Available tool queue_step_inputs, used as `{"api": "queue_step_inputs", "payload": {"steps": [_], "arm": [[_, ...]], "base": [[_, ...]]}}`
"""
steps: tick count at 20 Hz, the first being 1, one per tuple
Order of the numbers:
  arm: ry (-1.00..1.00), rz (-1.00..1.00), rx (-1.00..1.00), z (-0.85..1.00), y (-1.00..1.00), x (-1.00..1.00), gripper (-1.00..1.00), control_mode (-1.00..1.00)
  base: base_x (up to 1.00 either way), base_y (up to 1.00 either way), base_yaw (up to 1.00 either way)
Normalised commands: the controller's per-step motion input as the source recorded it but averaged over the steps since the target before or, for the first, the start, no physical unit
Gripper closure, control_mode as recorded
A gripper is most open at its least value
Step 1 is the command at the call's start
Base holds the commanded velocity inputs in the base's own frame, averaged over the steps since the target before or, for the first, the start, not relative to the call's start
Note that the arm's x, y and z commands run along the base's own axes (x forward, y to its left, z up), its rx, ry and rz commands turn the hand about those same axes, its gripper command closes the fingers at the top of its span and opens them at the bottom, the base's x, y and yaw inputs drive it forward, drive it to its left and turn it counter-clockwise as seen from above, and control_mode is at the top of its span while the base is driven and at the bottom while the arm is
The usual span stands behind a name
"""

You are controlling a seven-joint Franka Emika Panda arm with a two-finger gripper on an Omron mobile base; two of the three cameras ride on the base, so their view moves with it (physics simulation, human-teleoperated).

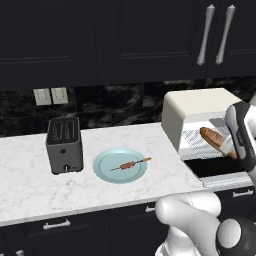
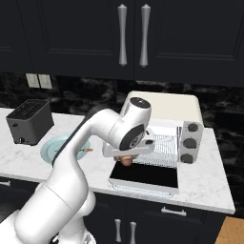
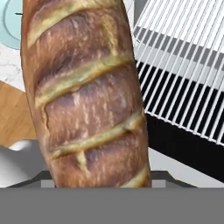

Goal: Pick up the kebab skewer and baguette bread, and place them inside the toaster oven. Close the toaster oven door and start by setting the timer.

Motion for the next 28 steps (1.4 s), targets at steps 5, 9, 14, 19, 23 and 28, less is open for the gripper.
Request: {"api": "queue_step_inputs", "payload": {"steps": [5,9,14,19,23,28], "arm": [[0.0,-0.04,0.04,-0.23,-0.04,0.46,1.0,-1.0],[0.01,-0.07,0.0,-0.24,-0.08,0.14,1.0,-1.0],[0.05,-0.09,0.0,-0.37,-0.04,0.15,1.0,-1.0],[0.0,-0.08,0.0,-0.12,-0.02,0.35,1.0,-1.0],[0.0,-0.06,0.0,-0.03,-0.02,0.28,1.0,-1.0],[0.0,-0.02,0.0,-0.13,0.0,0.21,1.0,-1.0]], "base": [[0.0,0.0,0.0],[0.0,0.0,0.0],[0.0,0.0,0.0],[0.0,0.0,0.0],[0.0,0.0,0.0],[0.0,0.0,0.0]]}}
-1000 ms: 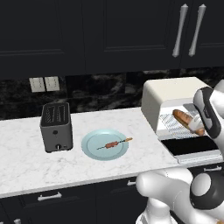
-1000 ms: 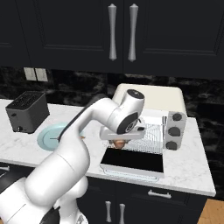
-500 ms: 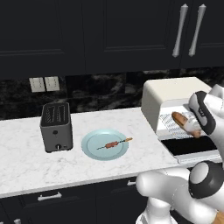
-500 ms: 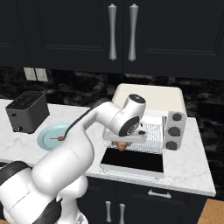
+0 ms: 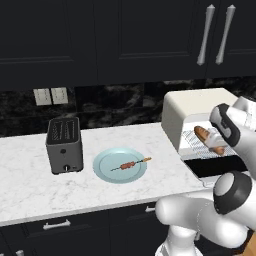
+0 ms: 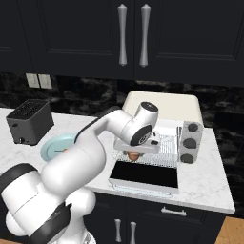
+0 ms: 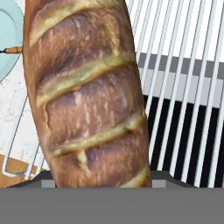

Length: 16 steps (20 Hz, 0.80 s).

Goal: Pick up the kebab skewer and baguette bread, and place them inside the toaster oven. Close the toaster oven door and start by setting the timer.

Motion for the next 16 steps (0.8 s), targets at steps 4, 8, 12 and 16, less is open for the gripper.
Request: {"api": "queue_step_inputs", "payload": {"steps": [4,8,12,16], "arm": [[0.0,0.0,0.0,-0.15,0.0,0.18,1.0,-1.0],[0.0,-0.01,0.0,-0.07,0.0,0.12,1.0,-1.0],[0.0,0.0,0.0,-0.18,0.0,0.07,1.0,-1.0],[0.0,-0.01,0.0,-0.17,0.0,-0.07,1.0,-1.0]], "base": [[0.0,0.0,0.0],[0.0,0.0,0.0],[0.0,0.0,0.0],[0.0,0.0,0.0]]}}
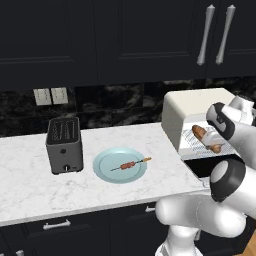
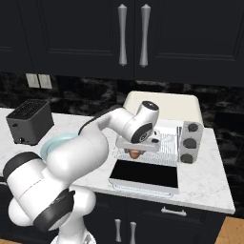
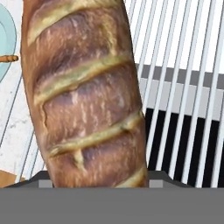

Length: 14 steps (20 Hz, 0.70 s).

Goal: Pick up the kebab skewer and baguette bread, and place them inside the toaster oven. Close the toaster oven door and start by setting the timer.

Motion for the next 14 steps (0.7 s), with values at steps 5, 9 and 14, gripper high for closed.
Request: {"api": "queue_step_inputs", "payload": {"steps": [5,9,14], "arm": [[-0.04,-0.02,0.0,-0.03,0.0,-0.06,-1.0,-1.0],[-0.08,-0.01,0.0,0.0,0.0,0.0,-1.0,-1.0],[-0.07,0.0,0.0,0.17,0.0,0.0,-1.0,-1.0]], "base": [[0.0,0.0,0.0],[0.0,0.0,0.0],[0.0,0.0,0.0]]}}
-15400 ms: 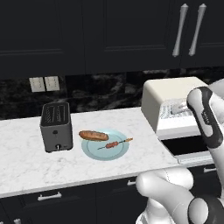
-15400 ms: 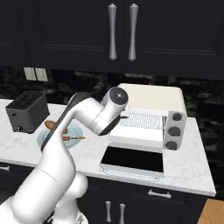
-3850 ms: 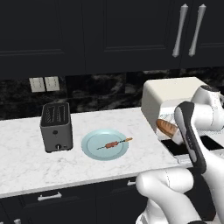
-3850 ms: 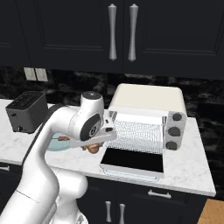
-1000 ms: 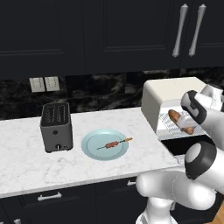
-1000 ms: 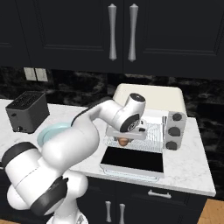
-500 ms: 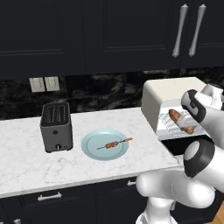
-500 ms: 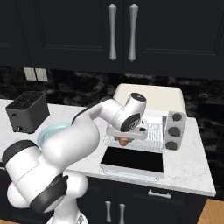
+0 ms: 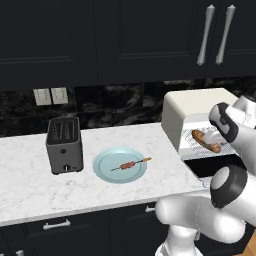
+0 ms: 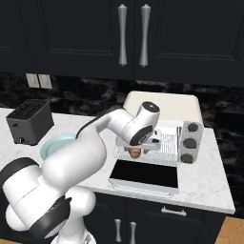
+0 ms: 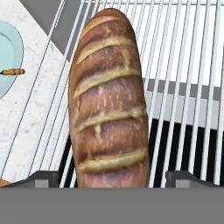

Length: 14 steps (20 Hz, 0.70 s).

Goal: Pick up the kebab skewer and baguette bread, and place them inside the toaster oven. Close the toaster oven door and start by setting the timer.

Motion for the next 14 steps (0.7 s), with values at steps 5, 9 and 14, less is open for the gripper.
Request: {"api": "queue_step_inputs", "payload": {"steps": [5,9,14], "arm": [[-0.03,-0.02,-0.02,0.65,0.11,-0.45,-1.0,-1.0],[0.0,-0.06,-0.04,0.43,0.54,-0.94,-1.0,-1.0],[0.01,0.19,-0.14,0.33,1.0,-0.63,-1.0,-1.0]], "base": [[0.0,0.0,0.0],[0.0,0.0,0.0],[0.0,0.0,0.0]]}}
